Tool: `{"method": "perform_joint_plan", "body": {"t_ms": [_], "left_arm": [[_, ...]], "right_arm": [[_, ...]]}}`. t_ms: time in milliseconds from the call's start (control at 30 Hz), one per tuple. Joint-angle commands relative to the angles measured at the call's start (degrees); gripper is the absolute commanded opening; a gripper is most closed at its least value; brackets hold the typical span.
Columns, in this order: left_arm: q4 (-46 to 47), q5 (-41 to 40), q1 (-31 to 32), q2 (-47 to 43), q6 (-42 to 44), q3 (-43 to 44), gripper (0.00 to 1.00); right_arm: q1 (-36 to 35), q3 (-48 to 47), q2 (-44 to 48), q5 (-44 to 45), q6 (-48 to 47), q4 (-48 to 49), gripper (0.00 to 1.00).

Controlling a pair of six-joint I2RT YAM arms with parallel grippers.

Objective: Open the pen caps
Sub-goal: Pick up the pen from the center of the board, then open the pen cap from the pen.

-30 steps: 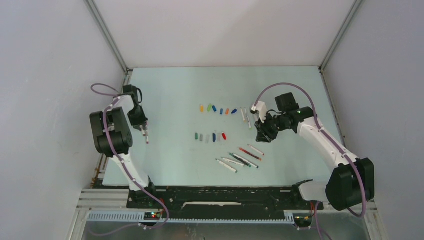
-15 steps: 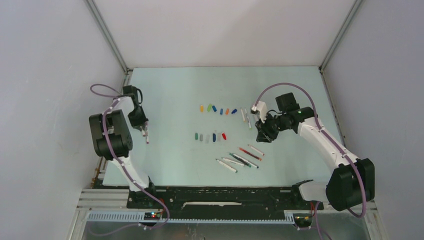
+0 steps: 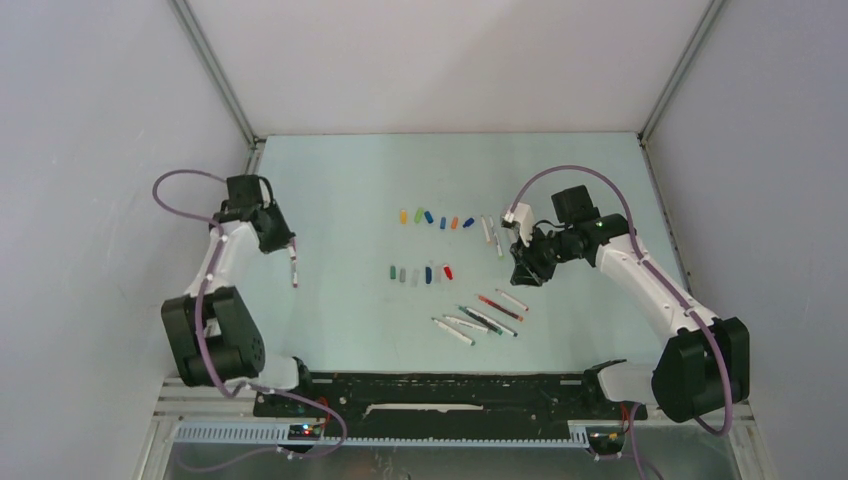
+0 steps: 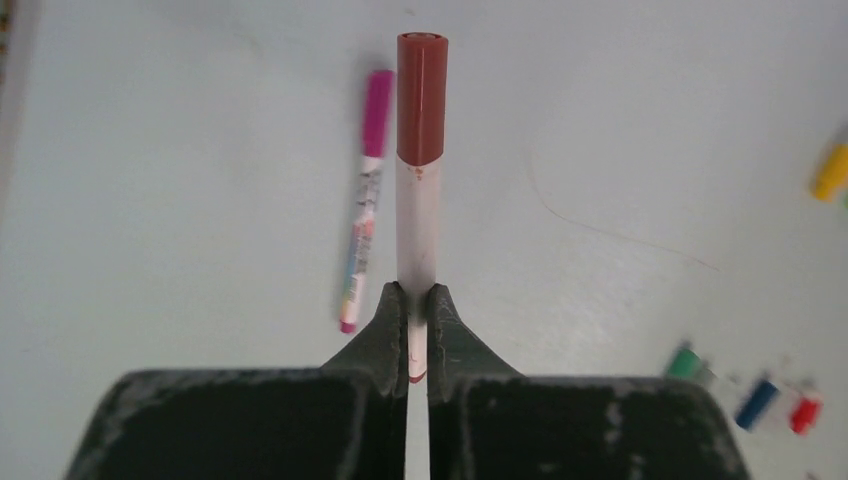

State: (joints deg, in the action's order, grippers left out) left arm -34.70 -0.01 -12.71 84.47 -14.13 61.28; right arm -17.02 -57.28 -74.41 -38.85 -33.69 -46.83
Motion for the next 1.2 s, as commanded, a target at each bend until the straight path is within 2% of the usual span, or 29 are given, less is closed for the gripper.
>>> {"method": "perform_joint_plan", "body": {"t_ms": [0, 133, 367, 700, 1167], "left_arm": [[6.58, 13.44, 1.88, -9.23, -3.26, -5.94, 0.00], [13.99, 21.13, 5.29, -16.22, -7.31, -11.80, 0.00], [26.62, 26.87, 14.30, -24.71, -16.34, -20.75, 0.00], [46.13, 22.12, 31.41, -31.84, -26.38, -28.82, 0.00], [60.36, 16.65, 44.99, -26.12, -30.12, -29.60, 0.00]], "right_arm": [[-0.03, -2.11, 2.35, -3.47, -1.32, -0.85, 0.34], [0.05, -2.06, 2.94, -6.07, -2.11, -1.45, 0.34], [0.25, -2.07, 2.36, -11.05, -2.19, -2.04, 0.34], [0.24, -2.05, 1.45, -21.55, 0.50, -1.01, 0.35], [4.19, -2.09, 2.24, -27.76, 1.37, -1.16, 0.36]]}}
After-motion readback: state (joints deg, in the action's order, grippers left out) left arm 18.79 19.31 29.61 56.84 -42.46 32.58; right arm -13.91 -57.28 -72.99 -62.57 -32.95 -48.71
